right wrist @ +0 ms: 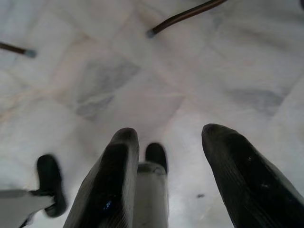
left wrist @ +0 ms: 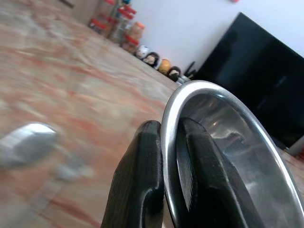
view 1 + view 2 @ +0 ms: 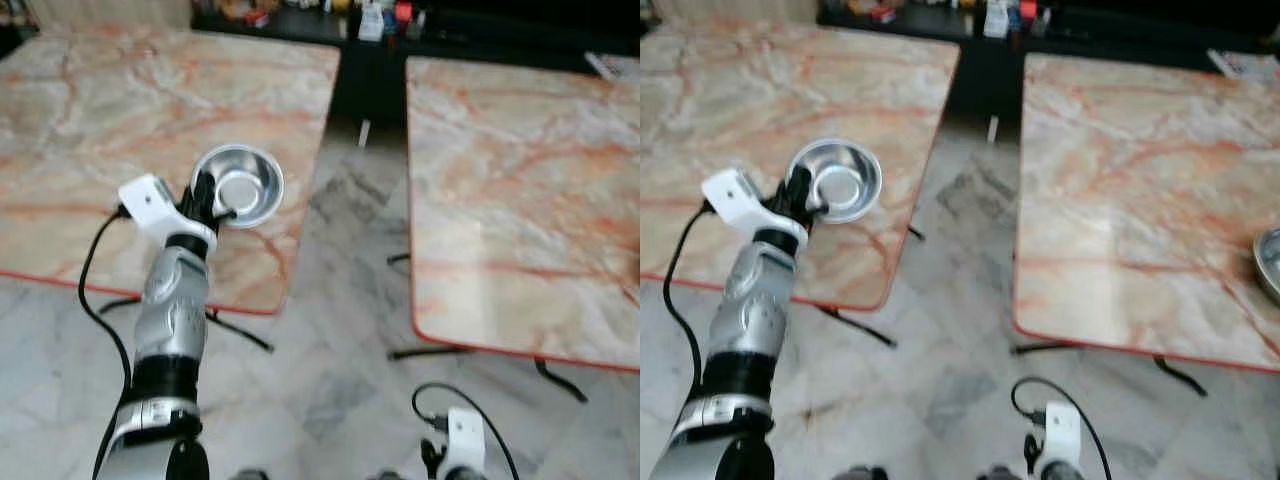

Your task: Setting the table

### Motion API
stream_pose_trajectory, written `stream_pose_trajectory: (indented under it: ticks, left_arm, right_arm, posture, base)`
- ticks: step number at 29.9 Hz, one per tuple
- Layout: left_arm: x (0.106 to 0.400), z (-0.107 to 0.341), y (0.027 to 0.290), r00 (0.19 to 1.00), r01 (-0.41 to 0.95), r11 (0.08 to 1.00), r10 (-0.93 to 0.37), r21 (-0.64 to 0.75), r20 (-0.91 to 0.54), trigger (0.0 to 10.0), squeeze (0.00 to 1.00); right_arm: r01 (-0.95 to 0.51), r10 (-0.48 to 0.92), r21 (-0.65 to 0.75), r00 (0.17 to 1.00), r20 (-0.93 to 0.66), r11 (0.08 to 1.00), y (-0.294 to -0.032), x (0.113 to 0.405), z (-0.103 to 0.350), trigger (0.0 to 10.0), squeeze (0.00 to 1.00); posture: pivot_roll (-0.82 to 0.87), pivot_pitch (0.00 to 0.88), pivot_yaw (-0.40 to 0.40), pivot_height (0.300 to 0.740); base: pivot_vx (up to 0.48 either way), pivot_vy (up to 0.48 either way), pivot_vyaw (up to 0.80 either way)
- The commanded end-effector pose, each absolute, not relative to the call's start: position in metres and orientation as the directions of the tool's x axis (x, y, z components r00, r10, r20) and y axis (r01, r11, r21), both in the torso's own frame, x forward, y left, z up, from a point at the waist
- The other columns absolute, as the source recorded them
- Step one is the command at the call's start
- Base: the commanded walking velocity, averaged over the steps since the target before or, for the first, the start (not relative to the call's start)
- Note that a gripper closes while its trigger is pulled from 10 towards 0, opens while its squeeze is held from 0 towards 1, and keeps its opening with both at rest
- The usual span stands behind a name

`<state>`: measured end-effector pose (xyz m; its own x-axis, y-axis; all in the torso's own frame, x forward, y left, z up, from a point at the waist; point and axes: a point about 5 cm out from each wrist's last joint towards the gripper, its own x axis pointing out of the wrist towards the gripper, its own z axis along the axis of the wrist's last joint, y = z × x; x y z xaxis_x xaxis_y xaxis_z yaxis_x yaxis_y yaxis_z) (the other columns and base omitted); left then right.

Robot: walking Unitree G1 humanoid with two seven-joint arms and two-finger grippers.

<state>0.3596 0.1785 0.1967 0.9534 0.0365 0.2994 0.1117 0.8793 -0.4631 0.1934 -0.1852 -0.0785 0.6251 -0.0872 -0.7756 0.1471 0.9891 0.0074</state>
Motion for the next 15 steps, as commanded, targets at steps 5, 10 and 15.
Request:
stream_pose_trajectory:
  ticks: [5, 10, 15]
  left_arm:
    - [0.361, 0.206, 0.171, 0.944, 0.137, 0.882, 0.022, -0.452, 0.329, 10.0, 0.00]
    - [0.360, 0.212, 0.171, 0.937, 0.148, 0.881, 0.021, -0.450, 0.349, 10.0, 0.00]
    - [0.360, 0.215, 0.169, 0.934, 0.156, 0.880, 0.016, -0.448, 0.358, 10.0, 0.00]
  right_arm:
    - [0.164, -0.104, -0.004, 0.604, -0.790, 0.986, -0.191, 0.186, -0.082, 10.0, 0.00]
    - [0.163, -0.103, -0.005, 0.601, -0.792, 0.987, -0.191, 0.185, -0.082, 10.0, 0.00]
    - [0.162, -0.100, -0.003, 0.601, -0.793, 0.987, -0.190, 0.184, -0.083, 10.0, 0.00]
  posture:
    - [0.04, 0.158, -0.029, 0.740]
    - [0.04, 0.158, -0.029, 0.740]
    - [0.05, 0.159, -0.027, 0.740]
  base:
    - [0.000, -0.461, 0.00]
    - [0.000, -0.461, 0.00]
    - [0.000, -0.461, 0.00]
